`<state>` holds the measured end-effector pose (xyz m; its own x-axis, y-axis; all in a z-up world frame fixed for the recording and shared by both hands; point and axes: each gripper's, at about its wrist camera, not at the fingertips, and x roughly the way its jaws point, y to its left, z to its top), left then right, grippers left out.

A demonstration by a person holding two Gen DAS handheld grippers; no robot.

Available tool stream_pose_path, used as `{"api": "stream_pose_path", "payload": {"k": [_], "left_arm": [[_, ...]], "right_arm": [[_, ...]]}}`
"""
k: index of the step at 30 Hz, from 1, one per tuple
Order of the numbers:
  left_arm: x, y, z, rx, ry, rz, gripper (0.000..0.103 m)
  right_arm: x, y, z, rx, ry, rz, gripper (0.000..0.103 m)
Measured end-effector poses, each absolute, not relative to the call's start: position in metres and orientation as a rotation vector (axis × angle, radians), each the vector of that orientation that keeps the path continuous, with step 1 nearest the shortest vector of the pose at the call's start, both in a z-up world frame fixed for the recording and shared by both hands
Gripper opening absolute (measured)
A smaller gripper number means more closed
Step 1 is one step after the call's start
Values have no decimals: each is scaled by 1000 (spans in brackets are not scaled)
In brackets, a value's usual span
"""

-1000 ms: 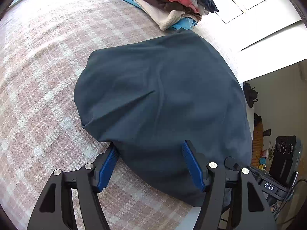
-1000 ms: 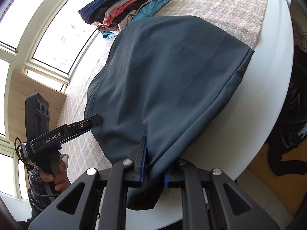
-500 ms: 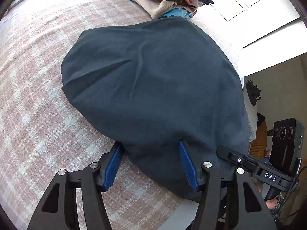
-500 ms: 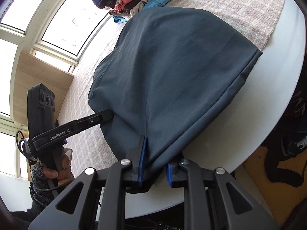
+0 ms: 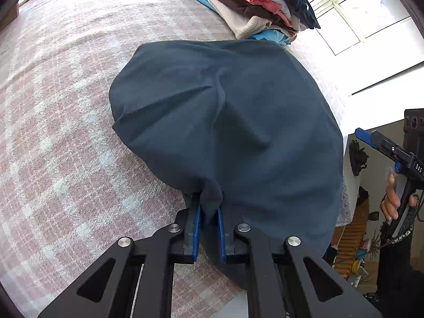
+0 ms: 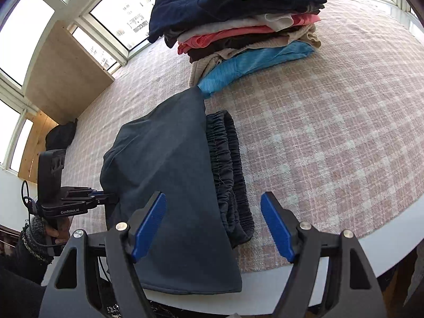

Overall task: Fold clothes
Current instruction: 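Grasp the trouser bundle edge with the right tool while the left tool grasps it, then lift the folded trousers with both tools and carry them over the clothes stack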

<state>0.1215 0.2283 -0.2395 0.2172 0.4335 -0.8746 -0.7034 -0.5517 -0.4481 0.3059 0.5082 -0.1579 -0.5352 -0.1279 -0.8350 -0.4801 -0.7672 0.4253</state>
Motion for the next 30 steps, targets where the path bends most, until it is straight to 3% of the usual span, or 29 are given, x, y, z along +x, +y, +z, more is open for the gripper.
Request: {"api": "stream_pose_path", "payload": {"k": [6, 15, 17, 22, 24, 26, 27, 28, 29, 30], "left_arm": [[126, 230, -238, -1608, 237, 1571, 10], [114, 233, -251, -1637, 259, 1606, 10], [113, 235, -251, -1641, 248, 1602, 10], [111, 233, -252, -1645, 189, 1579, 16], [110, 233, -253, -1648, 160, 1561, 25], [109, 237, -256, -1654, 94, 1534, 52], [109, 239, -257, -1648, 54, 1522, 59], [112, 243, -256, -1619, 83, 1537, 58], [115, 247, -254, -1587, 120, 1556, 50], [112, 251, -255, -1572, 134, 1567, 26]], "right_arm": [[252, 553, -203, -1622, 963, 2456, 73], [238, 531, -209, -1731, 864, 2547, 79], [237, 530, -210, -1755, 904, 2553, 72], [233, 529, -210, -1808, 887, 2564, 69], [233, 524, -210, -1801, 830, 2581, 68], [232, 516, -208, -1795, 742, 2591, 56], [232, 514, -208, -1794, 733, 2586, 51], [232, 514, -209, -1795, 755, 2576, 42], [232, 515, -209, -1796, 789, 2565, 37], [231, 515, -208, -1790, 810, 2560, 34]]}}
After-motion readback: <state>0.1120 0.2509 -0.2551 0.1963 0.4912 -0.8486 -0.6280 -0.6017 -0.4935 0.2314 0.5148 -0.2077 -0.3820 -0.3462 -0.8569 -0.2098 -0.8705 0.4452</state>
